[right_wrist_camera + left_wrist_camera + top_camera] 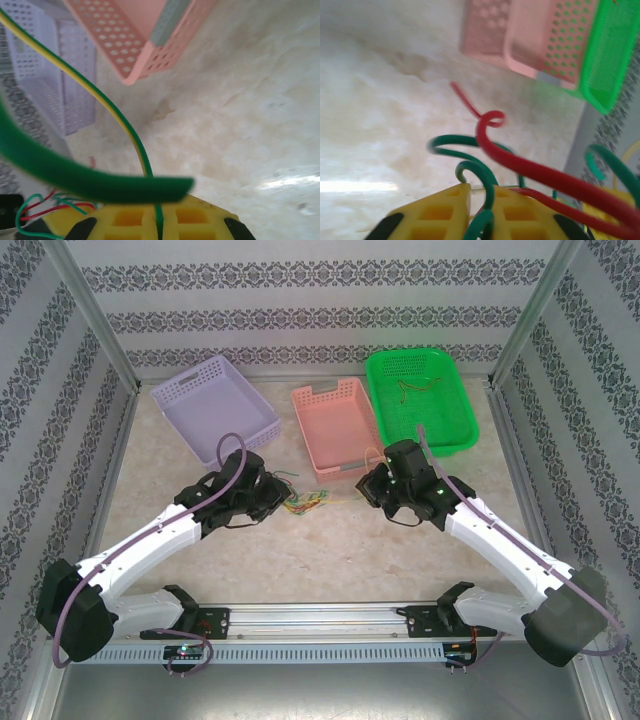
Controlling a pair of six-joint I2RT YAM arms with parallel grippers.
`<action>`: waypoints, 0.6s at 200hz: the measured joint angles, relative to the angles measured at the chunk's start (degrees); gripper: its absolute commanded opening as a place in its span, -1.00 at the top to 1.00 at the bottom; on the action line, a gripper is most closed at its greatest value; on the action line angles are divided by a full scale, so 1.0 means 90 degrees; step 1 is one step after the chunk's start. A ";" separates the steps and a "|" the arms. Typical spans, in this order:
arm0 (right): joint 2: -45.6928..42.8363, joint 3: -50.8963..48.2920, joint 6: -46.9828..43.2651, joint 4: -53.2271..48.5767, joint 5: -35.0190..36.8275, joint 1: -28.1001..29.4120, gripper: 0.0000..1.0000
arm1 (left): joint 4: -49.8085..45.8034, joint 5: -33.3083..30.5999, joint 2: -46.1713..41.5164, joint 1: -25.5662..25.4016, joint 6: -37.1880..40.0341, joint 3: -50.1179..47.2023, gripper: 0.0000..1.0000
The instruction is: Untangle the cables
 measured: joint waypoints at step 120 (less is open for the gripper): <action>0.1008 0.0510 -0.1141 -0.0855 0.0294 -0.0012 1.00 | -0.1052 -0.0323 0.0376 0.0486 -0.0515 -0.0381 -0.29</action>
